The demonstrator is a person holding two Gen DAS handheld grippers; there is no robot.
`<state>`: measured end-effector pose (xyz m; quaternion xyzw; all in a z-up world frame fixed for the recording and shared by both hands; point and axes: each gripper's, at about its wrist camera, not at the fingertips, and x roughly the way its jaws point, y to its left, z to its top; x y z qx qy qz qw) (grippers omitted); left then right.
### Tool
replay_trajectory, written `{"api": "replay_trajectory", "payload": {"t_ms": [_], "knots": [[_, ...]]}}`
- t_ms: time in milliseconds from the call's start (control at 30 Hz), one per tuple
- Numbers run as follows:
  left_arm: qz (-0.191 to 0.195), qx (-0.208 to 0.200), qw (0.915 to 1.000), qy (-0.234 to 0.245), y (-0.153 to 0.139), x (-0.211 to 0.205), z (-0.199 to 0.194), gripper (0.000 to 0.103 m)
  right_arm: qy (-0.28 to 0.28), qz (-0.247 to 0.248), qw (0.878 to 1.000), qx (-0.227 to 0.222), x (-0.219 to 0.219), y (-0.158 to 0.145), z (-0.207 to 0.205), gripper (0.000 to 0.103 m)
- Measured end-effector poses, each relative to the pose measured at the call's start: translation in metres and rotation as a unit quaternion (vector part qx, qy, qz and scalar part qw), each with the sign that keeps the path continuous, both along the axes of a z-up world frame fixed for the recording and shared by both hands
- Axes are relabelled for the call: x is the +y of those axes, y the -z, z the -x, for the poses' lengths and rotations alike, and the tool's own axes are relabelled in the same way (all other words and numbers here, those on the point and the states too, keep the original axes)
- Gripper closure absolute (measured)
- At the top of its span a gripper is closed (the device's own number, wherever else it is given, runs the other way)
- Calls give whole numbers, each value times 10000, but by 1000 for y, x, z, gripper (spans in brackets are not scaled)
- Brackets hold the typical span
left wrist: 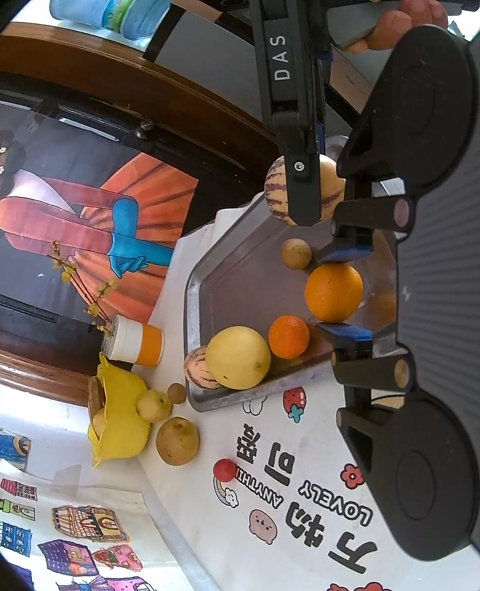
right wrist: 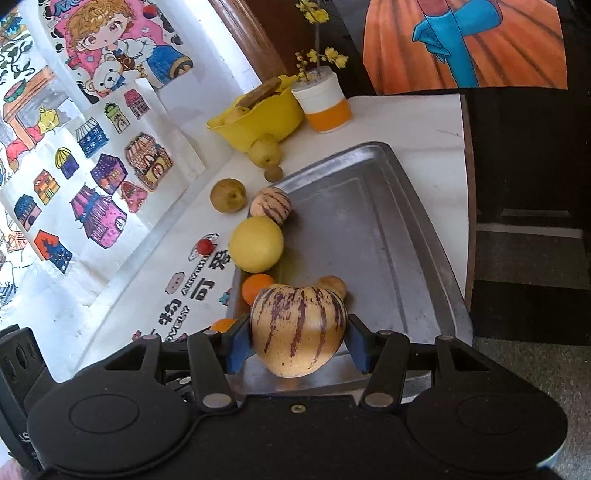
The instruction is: Organize fruits
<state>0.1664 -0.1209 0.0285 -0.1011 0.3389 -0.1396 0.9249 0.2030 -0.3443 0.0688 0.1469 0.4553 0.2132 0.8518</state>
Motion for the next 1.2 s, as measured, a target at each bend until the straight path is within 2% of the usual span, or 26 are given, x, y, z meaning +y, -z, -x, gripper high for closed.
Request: {"api": "replay_trajectory", "payload": {"t_ms": [400,733,1133,1200], "knots": [[-135,135,9998,-33,8,-3,-6,65,75,-23,9998,203,-5,24,-6,47],[-142,177,9997,-63,12,-2,-7,65,-15,152,9999,7,-3,23,-2,47],[-55,236,9997,-65,11,-1,-1,65,-28,86,10000,29,-2,24,1,44],[-15,239,9997,-65,9,0,1,61,-36,74,10000,30,-3,24,2,43]]}}
